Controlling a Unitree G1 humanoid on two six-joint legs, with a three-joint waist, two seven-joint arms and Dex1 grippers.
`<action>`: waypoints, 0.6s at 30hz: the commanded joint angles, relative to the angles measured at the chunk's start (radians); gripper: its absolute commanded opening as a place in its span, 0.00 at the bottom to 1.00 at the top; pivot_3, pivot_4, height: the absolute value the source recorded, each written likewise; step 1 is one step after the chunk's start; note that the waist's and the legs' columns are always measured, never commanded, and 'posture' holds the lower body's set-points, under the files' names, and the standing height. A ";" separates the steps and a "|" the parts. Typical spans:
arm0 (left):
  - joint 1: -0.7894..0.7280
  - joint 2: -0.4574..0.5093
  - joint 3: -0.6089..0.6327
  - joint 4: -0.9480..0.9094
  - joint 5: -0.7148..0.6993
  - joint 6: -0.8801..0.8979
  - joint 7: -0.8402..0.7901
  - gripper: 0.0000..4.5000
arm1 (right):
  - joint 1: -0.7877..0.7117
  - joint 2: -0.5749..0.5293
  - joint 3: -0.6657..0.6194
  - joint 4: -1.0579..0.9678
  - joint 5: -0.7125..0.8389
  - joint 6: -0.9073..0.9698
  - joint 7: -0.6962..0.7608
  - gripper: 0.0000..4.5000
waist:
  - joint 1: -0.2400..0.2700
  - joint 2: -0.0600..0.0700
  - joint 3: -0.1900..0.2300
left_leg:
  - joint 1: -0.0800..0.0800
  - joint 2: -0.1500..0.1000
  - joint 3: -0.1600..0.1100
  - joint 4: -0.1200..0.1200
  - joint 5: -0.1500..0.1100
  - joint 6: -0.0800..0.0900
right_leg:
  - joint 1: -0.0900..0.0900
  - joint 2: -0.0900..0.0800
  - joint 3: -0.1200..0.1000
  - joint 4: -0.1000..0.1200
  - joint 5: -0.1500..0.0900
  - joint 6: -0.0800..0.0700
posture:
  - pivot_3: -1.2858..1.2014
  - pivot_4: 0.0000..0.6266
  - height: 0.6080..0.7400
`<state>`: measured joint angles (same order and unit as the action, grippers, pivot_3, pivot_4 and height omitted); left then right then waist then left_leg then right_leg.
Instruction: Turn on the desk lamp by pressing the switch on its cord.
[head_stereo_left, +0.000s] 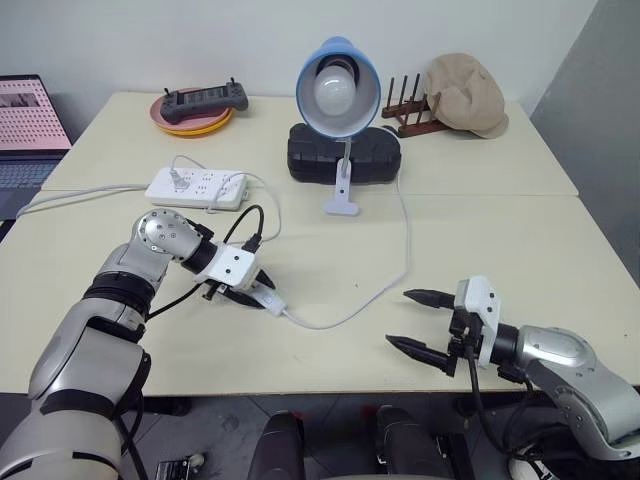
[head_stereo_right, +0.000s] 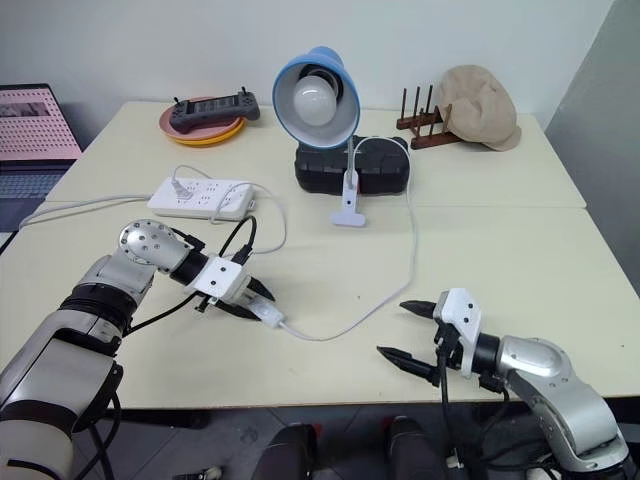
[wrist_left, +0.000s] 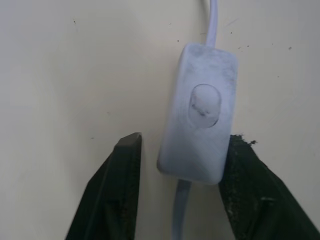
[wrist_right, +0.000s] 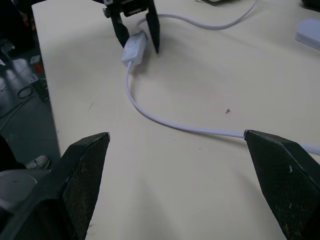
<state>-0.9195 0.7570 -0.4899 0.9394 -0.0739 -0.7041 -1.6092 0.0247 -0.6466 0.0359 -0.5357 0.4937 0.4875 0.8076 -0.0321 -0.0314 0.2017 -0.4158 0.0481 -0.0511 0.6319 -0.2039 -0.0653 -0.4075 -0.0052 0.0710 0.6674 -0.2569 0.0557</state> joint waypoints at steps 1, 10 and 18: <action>0.017 0.036 0.008 -0.041 -0.044 0.029 -0.005 0.25 | -0.008 -0.007 -0.027 -0.013 0.020 0.001 0.007 1.00 | 0.000 0.000 0.000 | 0.000 0.000 0.000 0.000 0.000 0.000 | 0.000 0.000 0.000 0.000 0.000 0.000 | 0.52 0.24 1.00; 0.207 0.004 0.201 -0.576 -0.293 0.861 0.198 0.25 | -0.061 0.032 -0.113 -0.043 0.226 0.229 -0.099 1.00 | 0.000 0.000 0.000 | 0.000 0.000 -0.001 0.002 0.000 0.000 | 0.000 0.000 0.000 0.004 0.000 0.000 | 0.52 0.24 1.00; 0.505 -0.150 0.281 -1.100 -0.342 1.177 0.610 0.25 | -0.069 0.107 -0.199 -0.021 0.531 0.504 -0.325 1.00 | 0.000 0.000 0.000 | 0.005 0.000 -0.002 0.002 0.000 0.000 | 0.000 0.000 0.000 0.013 -0.004 -0.002 | 0.52 0.24 1.00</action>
<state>-0.4317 0.6414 -0.2347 -0.0707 -0.4290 0.4613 -1.0968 -0.0212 -0.5650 -0.1406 -0.5606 0.9521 0.9368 0.5576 -0.0322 -0.0314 0.2018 -0.4089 0.0484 -0.0532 0.6337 -0.2036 -0.0649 -0.4063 -0.0047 0.0712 0.6806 -0.2609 0.0539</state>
